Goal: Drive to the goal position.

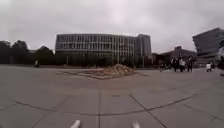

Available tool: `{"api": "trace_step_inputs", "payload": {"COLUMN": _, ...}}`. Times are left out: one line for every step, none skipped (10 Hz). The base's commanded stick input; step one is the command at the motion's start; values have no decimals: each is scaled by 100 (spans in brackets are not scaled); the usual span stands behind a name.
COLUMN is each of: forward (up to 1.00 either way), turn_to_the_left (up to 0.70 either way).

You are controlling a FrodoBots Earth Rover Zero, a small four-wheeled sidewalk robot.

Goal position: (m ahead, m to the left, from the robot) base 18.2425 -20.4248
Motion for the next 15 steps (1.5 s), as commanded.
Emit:
{"api": "trace_step_inputs", "payload": {"forward": 100, "turn_to_the_left": -13}}
{"api": "trace_step_inputs", "payload": {"forward": 100, "turn_to_the_left": 0}}
{"api": "trace_step_inputs", "payload": {"forward": 100, "turn_to_the_left": 0}}
{"api": "trace_step_inputs", "payload": {"forward": 100, "turn_to_the_left": -18}}
{"api": "trace_step_inputs", "payload": {"forward": 100, "turn_to_the_left": -25}}
{"api": "trace_step_inputs", "payload": {"forward": 100, "turn_to_the_left": -24}}
{"api": "trace_step_inputs", "payload": {"forward": 100, "turn_to_the_left": -24}}
{"api": "trace_step_inputs", "payload": {"forward": 100, "turn_to_the_left": -24}}
{"api": "trace_step_inputs", "payload": {"forward": 100, "turn_to_the_left": -25}}
{"api": "trace_step_inputs", "payload": {"forward": 100, "turn_to_the_left": -24}}
{"api": "trace_step_inputs", "payload": {"forward": 100, "turn_to_the_left": -24}}
{"api": "trace_step_inputs", "payload": {"forward": 100, "turn_to_the_left": -24}}
{"api": "trace_step_inputs", "payload": {"forward": 100, "turn_to_the_left": -24}}
{"api": "trace_step_inputs", "payload": {"forward": 100, "turn_to_the_left": -24}}
{"api": "trace_step_inputs", "payload": {"forward": 100, "turn_to_the_left": -25}}
